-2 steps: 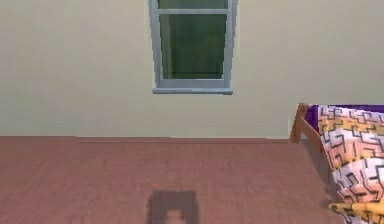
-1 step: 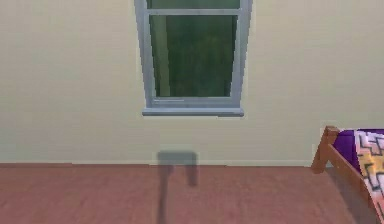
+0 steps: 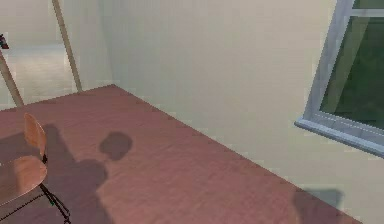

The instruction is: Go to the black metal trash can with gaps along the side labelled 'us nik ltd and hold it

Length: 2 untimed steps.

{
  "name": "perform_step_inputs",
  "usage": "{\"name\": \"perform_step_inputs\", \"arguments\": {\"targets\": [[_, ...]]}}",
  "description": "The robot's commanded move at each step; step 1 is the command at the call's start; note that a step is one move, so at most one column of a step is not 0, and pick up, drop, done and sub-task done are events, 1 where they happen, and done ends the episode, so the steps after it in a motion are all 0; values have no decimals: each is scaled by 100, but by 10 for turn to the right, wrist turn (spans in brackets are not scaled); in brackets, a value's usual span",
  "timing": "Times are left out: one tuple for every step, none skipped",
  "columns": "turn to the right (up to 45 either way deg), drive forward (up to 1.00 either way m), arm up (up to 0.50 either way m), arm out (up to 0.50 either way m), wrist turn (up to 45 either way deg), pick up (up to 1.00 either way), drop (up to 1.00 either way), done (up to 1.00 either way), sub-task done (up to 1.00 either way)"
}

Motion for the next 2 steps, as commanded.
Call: {"name": "perform_step_inputs", "arguments": {"targets": [[-60,0,0,0,0,0,0,0,0],[-30,0,0,0,0,0,0,0,0]]}}
